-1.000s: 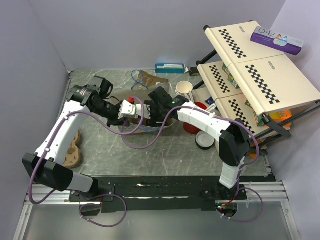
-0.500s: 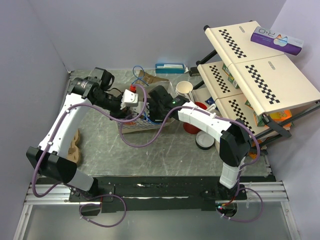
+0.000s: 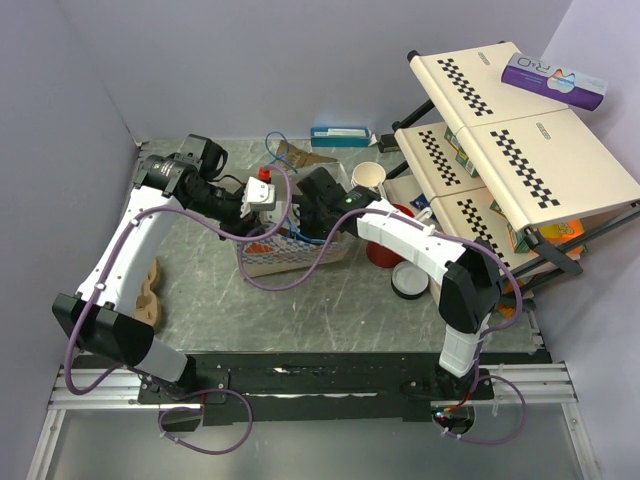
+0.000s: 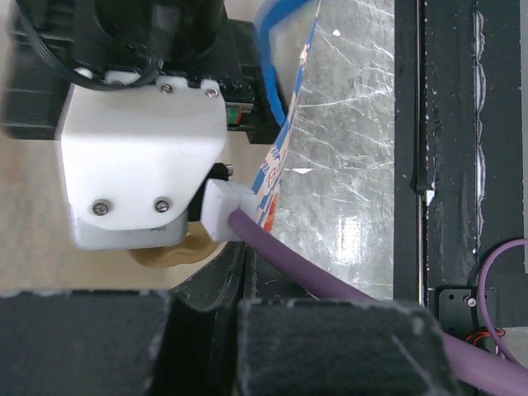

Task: Pack the takeout coffee

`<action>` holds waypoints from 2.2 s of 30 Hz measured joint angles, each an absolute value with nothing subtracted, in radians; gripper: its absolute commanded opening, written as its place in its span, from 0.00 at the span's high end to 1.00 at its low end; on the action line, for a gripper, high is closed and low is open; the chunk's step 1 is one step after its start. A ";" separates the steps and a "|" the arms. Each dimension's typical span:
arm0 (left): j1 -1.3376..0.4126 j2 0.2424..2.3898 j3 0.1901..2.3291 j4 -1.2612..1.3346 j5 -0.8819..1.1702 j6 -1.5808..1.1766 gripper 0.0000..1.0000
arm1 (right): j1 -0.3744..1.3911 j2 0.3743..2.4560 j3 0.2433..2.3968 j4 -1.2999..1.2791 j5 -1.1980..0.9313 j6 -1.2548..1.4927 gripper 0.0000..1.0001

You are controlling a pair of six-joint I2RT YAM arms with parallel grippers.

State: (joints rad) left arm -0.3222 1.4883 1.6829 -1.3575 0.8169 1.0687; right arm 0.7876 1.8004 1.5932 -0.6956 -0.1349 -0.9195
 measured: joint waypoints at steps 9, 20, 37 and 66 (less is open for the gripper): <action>-0.315 1.486 1.646 -1.343 0.834 1.078 0.99 | 0.788 1.782 1.715 -0.854 -0.188 -0.871 0.01; -0.320 1.428 1.590 -1.306 0.859 1.066 0.99 | 0.792 1.748 1.843 -1.055 -0.225 -0.797 0.00; -0.326 1.345 1.588 -1.256 0.891 1.021 0.99 | 0.796 1.676 1.953 -1.128 -0.080 -0.767 0.01; -0.325 1.230 1.428 -1.238 0.761 0.981 0.97 | 0.844 1.461 1.647 -0.608 0.258 -1.090 0.01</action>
State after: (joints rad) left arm -0.3252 1.2304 1.4281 -1.2385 0.7609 0.9806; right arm 0.8444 1.4612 1.6470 -0.6083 0.2581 -1.0897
